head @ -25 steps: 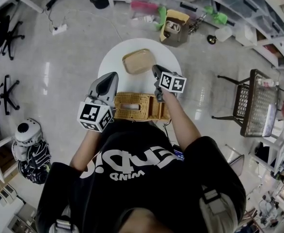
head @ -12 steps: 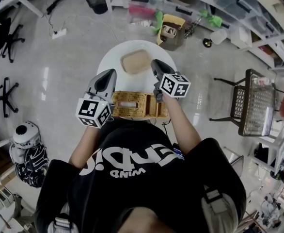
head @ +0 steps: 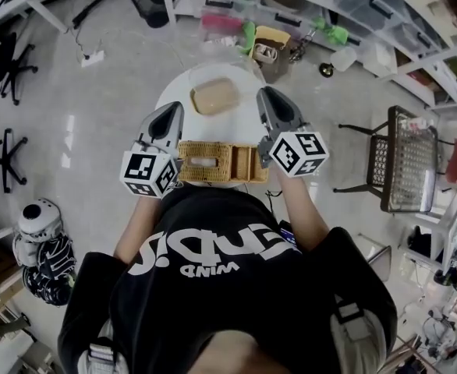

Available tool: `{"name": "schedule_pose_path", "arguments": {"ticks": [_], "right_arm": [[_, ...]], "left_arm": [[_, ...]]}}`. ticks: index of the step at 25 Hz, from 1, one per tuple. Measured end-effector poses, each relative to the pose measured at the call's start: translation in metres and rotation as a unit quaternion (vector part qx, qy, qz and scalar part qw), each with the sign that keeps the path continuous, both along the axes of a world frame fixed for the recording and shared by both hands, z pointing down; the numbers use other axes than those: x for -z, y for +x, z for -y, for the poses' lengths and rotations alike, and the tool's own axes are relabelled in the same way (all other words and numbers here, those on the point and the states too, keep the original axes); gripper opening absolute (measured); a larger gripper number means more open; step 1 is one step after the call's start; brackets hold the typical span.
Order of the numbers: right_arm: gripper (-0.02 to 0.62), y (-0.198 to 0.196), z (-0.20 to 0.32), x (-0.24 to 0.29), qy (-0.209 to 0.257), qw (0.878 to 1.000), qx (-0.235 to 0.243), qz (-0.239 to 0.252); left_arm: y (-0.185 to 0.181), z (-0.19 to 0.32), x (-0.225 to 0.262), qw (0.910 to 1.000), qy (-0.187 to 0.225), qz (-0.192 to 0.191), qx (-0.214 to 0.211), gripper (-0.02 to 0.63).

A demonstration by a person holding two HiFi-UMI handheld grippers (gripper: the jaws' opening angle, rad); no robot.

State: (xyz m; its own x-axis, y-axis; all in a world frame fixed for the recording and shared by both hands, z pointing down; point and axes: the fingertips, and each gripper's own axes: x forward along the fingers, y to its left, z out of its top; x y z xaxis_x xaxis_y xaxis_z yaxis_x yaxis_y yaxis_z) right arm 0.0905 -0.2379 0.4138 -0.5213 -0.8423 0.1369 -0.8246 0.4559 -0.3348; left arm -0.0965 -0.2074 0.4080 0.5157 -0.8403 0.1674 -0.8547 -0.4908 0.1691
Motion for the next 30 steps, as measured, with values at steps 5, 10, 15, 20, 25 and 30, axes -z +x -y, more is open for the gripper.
{"name": "schedule_pose_path", "arguments": {"ticks": [5,10,15,20,25,30], "right_arm": [[0.041,0.011,-0.036,0.02,0.032,0.999,-0.016,-0.036],[0.041,0.009,-0.066,0.01,0.044,0.997,-0.034,-0.049],[0.043,0.013,-0.073,-0.008,0.038,0.997,-0.044,-0.051],[0.041,0.016,-0.069,-0.025,0.026,0.997,-0.046,-0.051],[0.041,0.011,-0.063,-0.041,0.01,0.998,-0.044,-0.051],[0.041,0.007,-0.06,-0.043,0.003,0.998,-0.045,-0.044]], "left_arm": [[0.004,-0.01,0.007,0.9999,0.009,-0.006,-0.001,0.0],[0.0,-0.019,0.006,0.9999,0.013,-0.001,-0.004,0.0],[0.0,-0.026,0.003,0.9999,0.012,0.004,-0.007,0.001],[0.003,-0.029,-0.002,0.9999,0.009,0.004,-0.007,0.0],[0.001,-0.029,-0.011,1.0,0.004,0.005,-0.003,0.0],[-0.003,-0.027,-0.012,1.0,0.003,0.006,0.001,0.0]]}}
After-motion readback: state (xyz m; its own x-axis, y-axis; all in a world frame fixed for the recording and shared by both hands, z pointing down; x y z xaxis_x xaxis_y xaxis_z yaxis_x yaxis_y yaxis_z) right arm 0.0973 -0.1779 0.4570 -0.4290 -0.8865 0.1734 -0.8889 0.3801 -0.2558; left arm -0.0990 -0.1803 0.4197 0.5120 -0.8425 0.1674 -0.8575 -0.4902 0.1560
